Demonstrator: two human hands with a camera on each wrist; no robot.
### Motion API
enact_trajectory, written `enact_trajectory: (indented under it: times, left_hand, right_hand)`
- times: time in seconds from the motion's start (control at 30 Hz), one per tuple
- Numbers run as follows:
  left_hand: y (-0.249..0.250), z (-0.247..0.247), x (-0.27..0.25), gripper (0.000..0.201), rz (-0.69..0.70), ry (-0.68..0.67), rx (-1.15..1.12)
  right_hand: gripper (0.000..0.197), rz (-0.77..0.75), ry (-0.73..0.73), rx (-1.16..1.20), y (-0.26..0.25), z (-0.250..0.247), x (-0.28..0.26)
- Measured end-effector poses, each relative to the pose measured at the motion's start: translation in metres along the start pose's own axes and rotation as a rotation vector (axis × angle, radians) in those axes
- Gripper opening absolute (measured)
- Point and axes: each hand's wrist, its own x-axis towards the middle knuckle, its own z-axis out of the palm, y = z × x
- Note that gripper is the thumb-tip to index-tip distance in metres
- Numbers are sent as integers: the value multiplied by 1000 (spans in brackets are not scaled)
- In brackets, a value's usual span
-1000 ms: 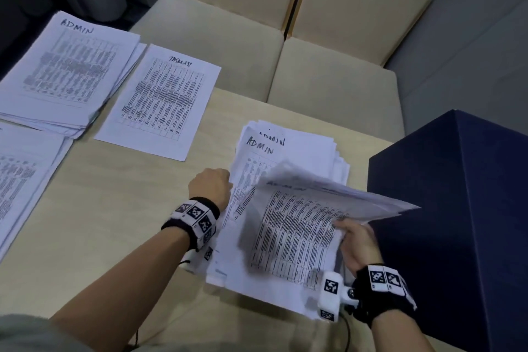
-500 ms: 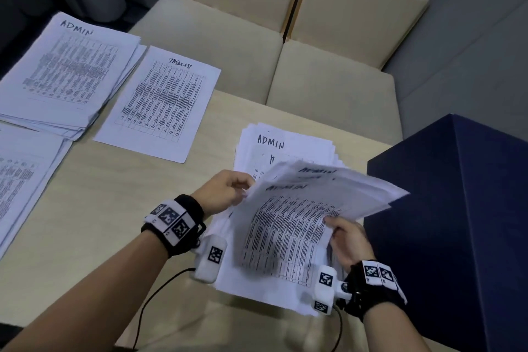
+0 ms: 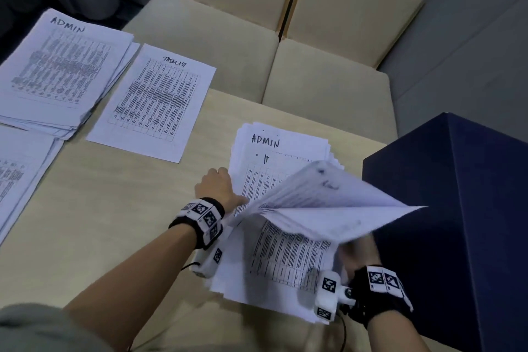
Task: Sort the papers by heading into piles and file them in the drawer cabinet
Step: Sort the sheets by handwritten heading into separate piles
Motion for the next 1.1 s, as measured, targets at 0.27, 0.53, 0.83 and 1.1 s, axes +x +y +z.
enact_trajectory:
  times: [0.27, 0.53, 0.83, 1.1]
  left_hand:
    - [38, -43, 39, 35, 92, 85, -239]
    - [65, -54, 91, 32, -24, 121, -412]
    - [65, -59, 115, 15, 131, 196, -226]
    - [63, -89, 98, 31, 465, 373, 153]
  right_hand:
    - [29, -16, -102, 64, -13, 14, -7]
    - [43, -13, -159, 65, -15, 12, 1]
    - [31, -69, -194, -102, -17, 29, 9]
    - [13, -46, -219, -238, -17, 43, 1]
